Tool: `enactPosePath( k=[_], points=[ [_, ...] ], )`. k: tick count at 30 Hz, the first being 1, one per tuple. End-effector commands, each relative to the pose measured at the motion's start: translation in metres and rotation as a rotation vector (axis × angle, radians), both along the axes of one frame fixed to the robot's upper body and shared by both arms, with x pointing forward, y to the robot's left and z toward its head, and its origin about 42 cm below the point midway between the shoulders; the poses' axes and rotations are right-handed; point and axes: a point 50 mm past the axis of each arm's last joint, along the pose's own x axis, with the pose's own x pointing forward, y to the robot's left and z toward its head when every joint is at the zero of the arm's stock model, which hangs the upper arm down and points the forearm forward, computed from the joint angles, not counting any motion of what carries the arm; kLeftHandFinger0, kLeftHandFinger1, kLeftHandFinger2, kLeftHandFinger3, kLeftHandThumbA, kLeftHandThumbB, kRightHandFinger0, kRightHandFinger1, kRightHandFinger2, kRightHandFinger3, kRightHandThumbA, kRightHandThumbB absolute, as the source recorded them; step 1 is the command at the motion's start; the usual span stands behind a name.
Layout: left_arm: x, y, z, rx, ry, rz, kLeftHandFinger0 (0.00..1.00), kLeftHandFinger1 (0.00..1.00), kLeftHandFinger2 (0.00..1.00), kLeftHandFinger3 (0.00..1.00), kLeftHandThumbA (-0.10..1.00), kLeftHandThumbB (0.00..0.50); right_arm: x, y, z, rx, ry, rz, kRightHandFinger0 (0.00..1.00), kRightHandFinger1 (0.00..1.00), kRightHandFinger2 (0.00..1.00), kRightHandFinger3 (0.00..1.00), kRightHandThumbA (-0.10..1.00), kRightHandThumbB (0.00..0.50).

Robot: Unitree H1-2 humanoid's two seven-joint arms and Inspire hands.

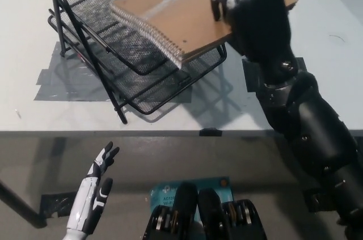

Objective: A person hands a notebook to the robot and the robot grabs it with its right hand and places it in the file tray kept in the centre of the desk infront of it.

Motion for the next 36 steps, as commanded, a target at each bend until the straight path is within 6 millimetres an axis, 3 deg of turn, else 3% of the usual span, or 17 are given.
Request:
enactPosePath(
  k=[1,6,7,17,19,20,21,23,25,26,31,32,36],
  points=[
    [0.005,0.001,0.012,0.007,-0.049,-0.038,1.00,1.00,0.97,1.00,1.00,0.292,0.008,0.012,0.052,0.009,-0.212,0.067,0.00,0.00,0.04,0.01,0.88,0.000],
    [0.005,0.001,0.012,-0.004,-0.044,-0.046,1.00,0.99,0.96,1.00,1.00,0.285,0.017,0.016,0.062,-0.021,-0.259,0.071,0.00,0.00,0.06,0.05,0.89,0.000],
    [0.006,0.000,0.012,-0.001,-0.041,-0.047,1.00,0.99,0.95,1.00,1.00,0.302,0.019,0.020,0.067,-0.014,-0.278,0.074,0.00,0.00,0.05,0.07,0.89,0.000],
    [0.007,-0.001,0.013,0.012,-0.042,-0.053,1.00,0.99,0.94,1.00,1.00,0.291,0.019,0.044,0.088,0.041,-0.288,0.133,0.00,0.00,0.05,0.08,0.91,0.000],
    [0.008,-0.002,0.014,0.011,-0.044,-0.054,1.00,0.99,0.94,1.00,1.00,0.290,0.019,0.045,0.091,0.048,-0.291,0.140,0.00,0.00,0.06,0.11,0.92,0.000],
    [0.008,-0.002,0.014,0.011,-0.044,-0.053,1.00,0.99,0.94,1.00,1.00,0.293,0.019,0.045,0.095,0.066,-0.287,0.145,0.00,0.00,0.04,0.16,1.00,0.000],
    [0.008,-0.002,0.014,0.010,-0.044,-0.052,1.00,0.98,0.93,1.00,1.00,0.294,0.019,0.045,0.097,0.075,-0.289,0.142,0.00,0.00,0.05,0.23,1.00,0.000],
    [0.009,-0.002,0.013,0.002,-0.045,-0.053,1.00,0.97,0.92,1.00,1.00,0.290,0.019,0.044,0.100,0.092,-0.303,0.136,0.00,0.00,0.01,0.21,0.99,0.000],
    [0.010,-0.001,0.013,0.009,-0.051,-0.051,1.00,0.97,0.92,1.00,1.00,0.286,0.018,0.042,0.107,0.142,-0.315,0.107,0.00,0.00,0.00,0.02,0.99,0.000],
    [0.010,-0.001,0.013,0.014,-0.048,-0.049,1.00,0.97,0.91,1.00,1.00,0.289,0.018,0.042,0.107,0.157,-0.308,0.103,0.00,0.00,0.00,0.00,0.99,0.000],
    [0.007,0.000,0.012,0.024,-0.040,-0.049,1.00,0.97,0.89,1.00,1.00,0.283,0.023,0.040,0.088,0.200,-0.241,0.094,0.00,0.00,0.00,0.03,0.97,0.000],
    [0.006,0.000,0.012,0.025,-0.041,-0.050,1.00,0.97,0.89,1.00,1.00,0.282,0.025,0.040,0.084,0.198,-0.231,0.090,0.00,0.00,0.00,0.13,0.99,0.000],
    [0.007,-0.002,0.013,0.033,-0.047,-0.047,1.00,0.96,0.89,1.00,1.00,0.280,0.035,0.039,0.064,0.219,-0.161,0.053,0.00,0.00,0.00,0.01,0.99,0.000]
  ],
)
